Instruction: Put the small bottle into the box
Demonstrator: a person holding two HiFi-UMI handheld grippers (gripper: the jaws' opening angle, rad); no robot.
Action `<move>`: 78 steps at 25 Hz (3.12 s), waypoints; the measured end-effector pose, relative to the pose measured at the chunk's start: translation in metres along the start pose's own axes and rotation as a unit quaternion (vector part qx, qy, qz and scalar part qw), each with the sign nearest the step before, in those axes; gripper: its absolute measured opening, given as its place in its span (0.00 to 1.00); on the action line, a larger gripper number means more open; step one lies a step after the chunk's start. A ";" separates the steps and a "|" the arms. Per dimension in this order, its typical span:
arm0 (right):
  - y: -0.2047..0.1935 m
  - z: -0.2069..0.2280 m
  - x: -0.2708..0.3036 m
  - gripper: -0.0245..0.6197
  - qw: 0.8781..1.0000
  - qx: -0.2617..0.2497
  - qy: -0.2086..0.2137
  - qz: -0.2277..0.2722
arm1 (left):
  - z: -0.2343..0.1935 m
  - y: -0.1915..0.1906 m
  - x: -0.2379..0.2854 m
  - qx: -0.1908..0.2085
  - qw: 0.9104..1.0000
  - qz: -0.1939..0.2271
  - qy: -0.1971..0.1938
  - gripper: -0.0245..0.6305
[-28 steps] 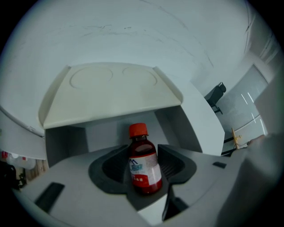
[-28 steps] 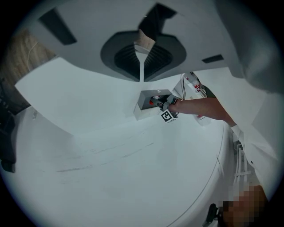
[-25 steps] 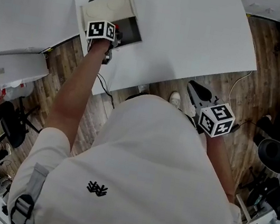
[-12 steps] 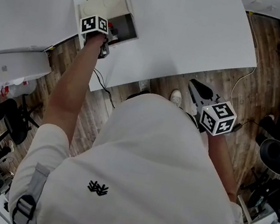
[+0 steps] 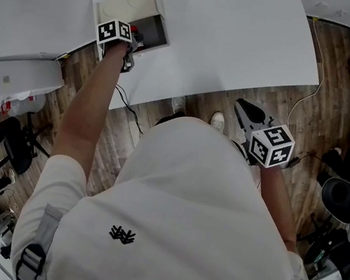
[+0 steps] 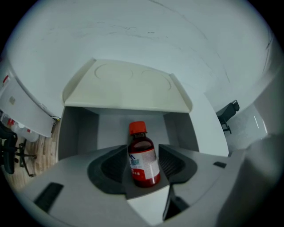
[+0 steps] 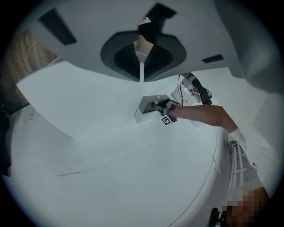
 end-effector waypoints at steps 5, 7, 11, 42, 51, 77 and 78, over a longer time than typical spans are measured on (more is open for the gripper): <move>0.000 0.007 -0.005 0.08 1.000 -0.006 0.019 -0.007 | -0.001 -0.003 -0.014 -0.007 0.999 0.032 0.005 0.39; 0.001 0.008 -0.006 0.08 1.000 -0.011 0.026 -0.012 | 0.000 -0.003 -0.015 -0.008 0.999 0.039 -0.004 0.40; 0.004 0.009 -0.003 0.08 0.999 -0.024 0.041 -0.026 | -0.002 -0.004 -0.017 -0.011 0.999 0.040 -0.015 0.40; 0.015 0.002 0.026 0.08 0.994 -0.035 0.077 -0.068 | -0.003 -0.011 -0.037 -0.004 0.997 0.067 -0.025 0.40; 0.018 0.006 0.030 0.06 0.991 -0.050 0.086 -0.087 | 0.012 -0.032 -0.072 -0.005 0.993 0.112 -0.036 0.40; -0.021 0.015 -0.030 0.05 0.984 -0.049 0.142 -0.090 | 0.204 -0.244 -0.192 0.090 0.959 0.136 -0.231 0.05; -0.022 0.015 -0.032 0.05 0.984 -0.051 0.143 -0.092 | 0.208 -0.246 -0.192 0.090 0.958 0.136 -0.237 0.05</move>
Point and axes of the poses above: the fingertips, and each gripper's own axes: x forward along the fingers, z to its right, y out of its top, the point moved 10 cm from there along -x, backward along the fingers, and after that the axes turned 15 degrees about z, right-handed, at the moved point
